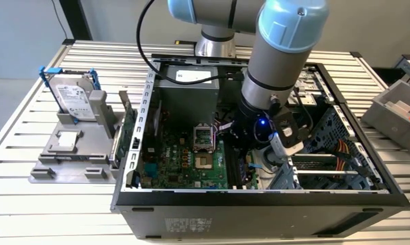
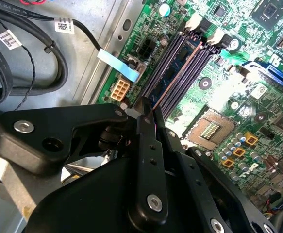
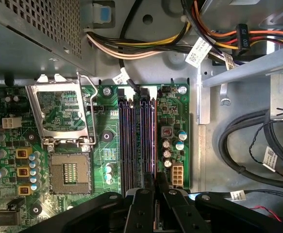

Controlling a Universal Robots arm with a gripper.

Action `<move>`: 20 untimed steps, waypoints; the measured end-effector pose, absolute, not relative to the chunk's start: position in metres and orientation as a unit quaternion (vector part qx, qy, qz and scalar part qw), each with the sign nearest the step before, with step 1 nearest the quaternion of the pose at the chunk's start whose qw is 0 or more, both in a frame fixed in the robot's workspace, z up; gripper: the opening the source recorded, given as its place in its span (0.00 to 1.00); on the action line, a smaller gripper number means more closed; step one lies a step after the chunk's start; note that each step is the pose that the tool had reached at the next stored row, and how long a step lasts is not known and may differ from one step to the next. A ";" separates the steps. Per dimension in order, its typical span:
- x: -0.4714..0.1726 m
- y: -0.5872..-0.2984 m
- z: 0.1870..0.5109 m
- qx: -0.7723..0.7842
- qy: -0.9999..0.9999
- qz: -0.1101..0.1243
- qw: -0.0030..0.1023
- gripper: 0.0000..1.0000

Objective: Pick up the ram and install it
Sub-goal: 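Insert the ram into the slot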

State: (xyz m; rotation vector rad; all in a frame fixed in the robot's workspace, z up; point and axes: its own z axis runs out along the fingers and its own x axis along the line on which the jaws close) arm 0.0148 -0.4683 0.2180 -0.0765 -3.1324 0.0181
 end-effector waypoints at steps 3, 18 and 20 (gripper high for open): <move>0.016 -0.468 0.218 -0.020 -1.000 0.006 0.004 0.00; 0.016 -0.468 0.213 -0.018 -1.000 0.006 0.004 0.00; 0.016 -0.468 0.213 -0.018 -1.000 0.006 0.004 0.00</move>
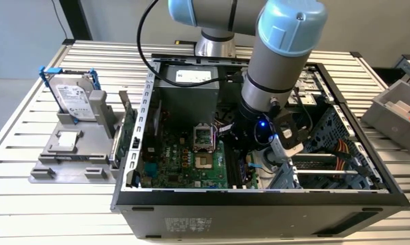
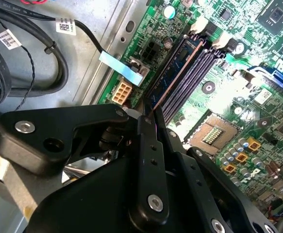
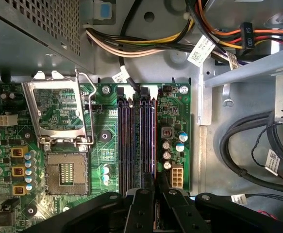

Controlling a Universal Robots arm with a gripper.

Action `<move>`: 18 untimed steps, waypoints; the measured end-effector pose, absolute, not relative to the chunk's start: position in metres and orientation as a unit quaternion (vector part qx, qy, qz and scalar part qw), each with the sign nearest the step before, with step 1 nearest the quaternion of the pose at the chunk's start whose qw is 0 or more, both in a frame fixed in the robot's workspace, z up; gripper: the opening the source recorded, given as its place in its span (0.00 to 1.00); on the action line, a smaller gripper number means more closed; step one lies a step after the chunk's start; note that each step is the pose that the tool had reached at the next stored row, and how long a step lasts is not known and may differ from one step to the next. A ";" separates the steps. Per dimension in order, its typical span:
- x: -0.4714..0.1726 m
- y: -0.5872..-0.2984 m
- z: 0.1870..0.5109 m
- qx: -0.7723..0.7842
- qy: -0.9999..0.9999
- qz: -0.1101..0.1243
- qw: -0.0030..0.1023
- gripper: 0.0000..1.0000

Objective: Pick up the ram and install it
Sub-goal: 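Insert the ram into the slot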

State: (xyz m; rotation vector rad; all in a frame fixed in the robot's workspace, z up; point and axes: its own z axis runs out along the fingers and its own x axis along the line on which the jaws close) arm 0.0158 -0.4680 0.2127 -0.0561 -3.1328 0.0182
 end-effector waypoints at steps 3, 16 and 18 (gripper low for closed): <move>0.016 -0.468 0.212 -0.018 -1.000 0.005 0.004 1.00; 0.016 -0.468 0.248 -0.018 -1.000 0.006 0.006 1.00; 0.016 -0.468 0.249 -0.018 -1.000 0.006 0.006 1.00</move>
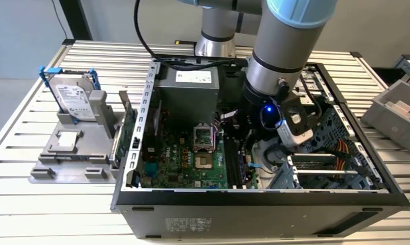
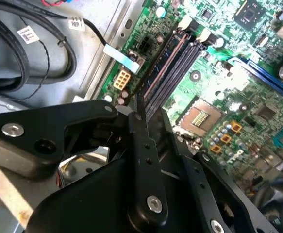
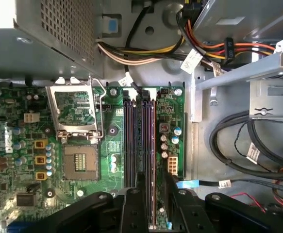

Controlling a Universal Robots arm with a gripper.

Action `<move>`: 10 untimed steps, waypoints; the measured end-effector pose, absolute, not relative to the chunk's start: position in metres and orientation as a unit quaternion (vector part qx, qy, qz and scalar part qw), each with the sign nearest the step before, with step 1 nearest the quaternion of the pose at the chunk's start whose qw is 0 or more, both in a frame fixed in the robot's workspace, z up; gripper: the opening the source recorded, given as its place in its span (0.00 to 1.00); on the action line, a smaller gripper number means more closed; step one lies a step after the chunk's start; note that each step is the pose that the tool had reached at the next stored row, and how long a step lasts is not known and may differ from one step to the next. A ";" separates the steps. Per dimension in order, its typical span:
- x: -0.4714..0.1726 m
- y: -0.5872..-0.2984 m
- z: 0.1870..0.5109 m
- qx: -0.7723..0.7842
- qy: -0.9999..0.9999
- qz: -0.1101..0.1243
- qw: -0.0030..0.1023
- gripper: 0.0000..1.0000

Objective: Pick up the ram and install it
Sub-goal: 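Insert the ram into the slot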

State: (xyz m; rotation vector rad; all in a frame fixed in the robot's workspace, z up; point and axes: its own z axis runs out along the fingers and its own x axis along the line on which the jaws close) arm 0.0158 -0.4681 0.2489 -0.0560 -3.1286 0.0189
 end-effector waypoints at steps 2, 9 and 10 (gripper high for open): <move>0.016 -0.468 0.249 -0.018 -1.000 0.006 0.006 0.00; 0.016 -0.469 0.249 -0.018 -1.000 0.006 0.006 0.00; 0.016 -0.469 0.249 -0.018 -1.000 0.006 0.006 0.00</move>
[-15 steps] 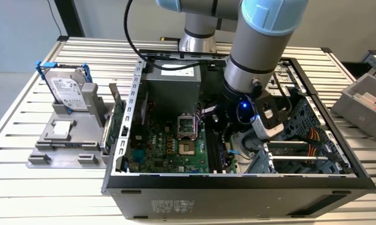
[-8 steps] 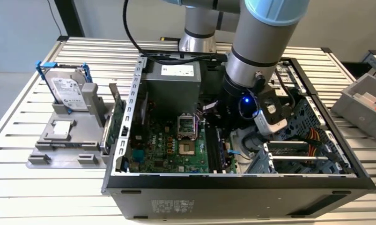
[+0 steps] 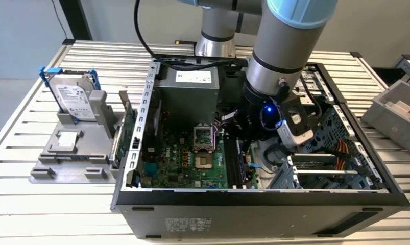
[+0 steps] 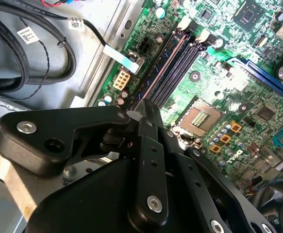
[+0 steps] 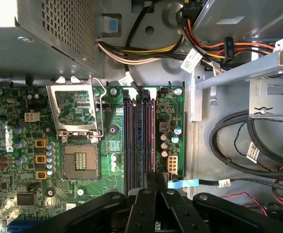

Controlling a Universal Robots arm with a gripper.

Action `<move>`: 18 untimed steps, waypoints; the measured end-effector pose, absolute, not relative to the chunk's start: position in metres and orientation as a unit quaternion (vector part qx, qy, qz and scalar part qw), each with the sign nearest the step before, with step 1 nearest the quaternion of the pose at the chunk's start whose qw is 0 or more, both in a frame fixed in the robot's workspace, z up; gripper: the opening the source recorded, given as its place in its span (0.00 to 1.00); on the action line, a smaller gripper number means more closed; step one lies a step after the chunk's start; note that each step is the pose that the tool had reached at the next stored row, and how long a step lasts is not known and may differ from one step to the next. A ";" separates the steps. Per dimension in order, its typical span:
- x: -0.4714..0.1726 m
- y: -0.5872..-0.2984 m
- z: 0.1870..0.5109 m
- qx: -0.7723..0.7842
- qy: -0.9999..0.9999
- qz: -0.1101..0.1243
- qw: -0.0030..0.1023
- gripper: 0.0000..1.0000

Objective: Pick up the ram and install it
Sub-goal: 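Insert the ram into the slot, then press down the ram until it locks into place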

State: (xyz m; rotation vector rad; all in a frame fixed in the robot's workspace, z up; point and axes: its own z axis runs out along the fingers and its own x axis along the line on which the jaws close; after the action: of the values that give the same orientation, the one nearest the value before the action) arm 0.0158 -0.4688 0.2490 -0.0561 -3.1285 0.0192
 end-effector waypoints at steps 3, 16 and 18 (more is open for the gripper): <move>0.016 -0.469 0.249 -0.018 -1.000 0.006 0.006 0.00; 0.016 -0.468 0.249 0.012 -1.000 0.006 0.006 0.00; 0.016 -0.468 0.249 0.022 -1.000 0.006 0.006 0.00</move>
State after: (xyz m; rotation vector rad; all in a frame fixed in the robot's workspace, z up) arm 0.0158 -0.4682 0.2490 0.0679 -3.1287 0.0185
